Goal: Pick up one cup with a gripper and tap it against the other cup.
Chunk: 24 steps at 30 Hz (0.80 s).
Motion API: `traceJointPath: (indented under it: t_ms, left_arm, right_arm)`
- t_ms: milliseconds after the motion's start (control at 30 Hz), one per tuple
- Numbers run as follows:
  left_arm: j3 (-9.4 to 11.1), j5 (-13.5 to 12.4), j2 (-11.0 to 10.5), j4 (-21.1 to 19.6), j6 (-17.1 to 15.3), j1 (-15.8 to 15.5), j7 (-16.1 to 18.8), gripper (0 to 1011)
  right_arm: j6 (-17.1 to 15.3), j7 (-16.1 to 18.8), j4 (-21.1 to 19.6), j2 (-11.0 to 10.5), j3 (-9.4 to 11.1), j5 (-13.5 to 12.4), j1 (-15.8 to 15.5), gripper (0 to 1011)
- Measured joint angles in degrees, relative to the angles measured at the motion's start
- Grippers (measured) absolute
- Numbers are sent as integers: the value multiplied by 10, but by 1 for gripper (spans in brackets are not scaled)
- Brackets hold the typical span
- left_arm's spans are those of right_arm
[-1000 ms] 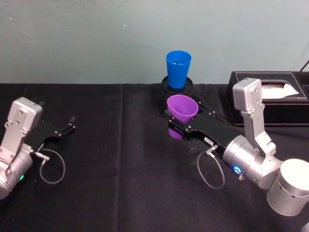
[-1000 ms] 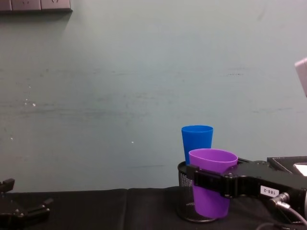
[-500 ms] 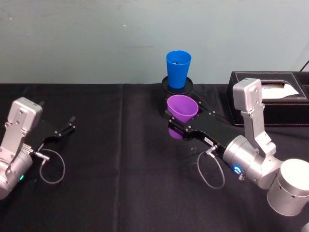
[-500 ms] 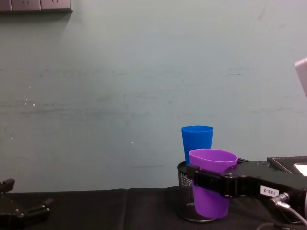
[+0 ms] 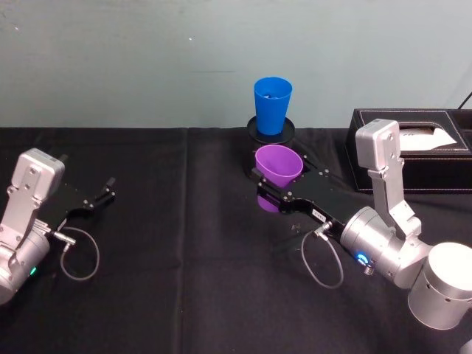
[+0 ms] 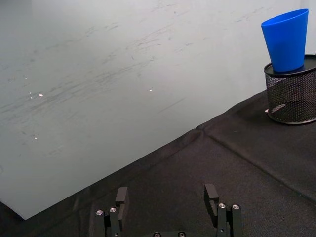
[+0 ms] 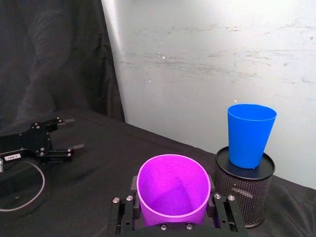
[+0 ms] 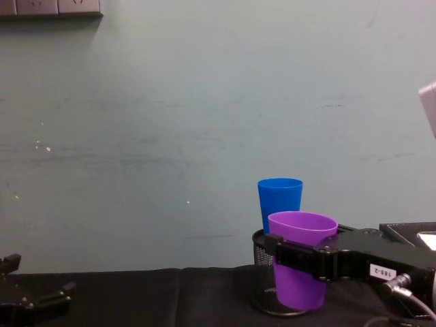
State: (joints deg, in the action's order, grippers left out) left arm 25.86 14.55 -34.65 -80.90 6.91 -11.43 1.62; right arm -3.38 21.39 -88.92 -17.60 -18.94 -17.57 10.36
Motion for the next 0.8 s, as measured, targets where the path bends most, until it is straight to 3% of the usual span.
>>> traceJointPath:
  t_ms: [800]
  left_arm:
    - [0, 0, 0, 0, 0, 0, 0, 1000]
  right_arm:
    - [0, 0, 0, 0, 0, 0, 0, 723]
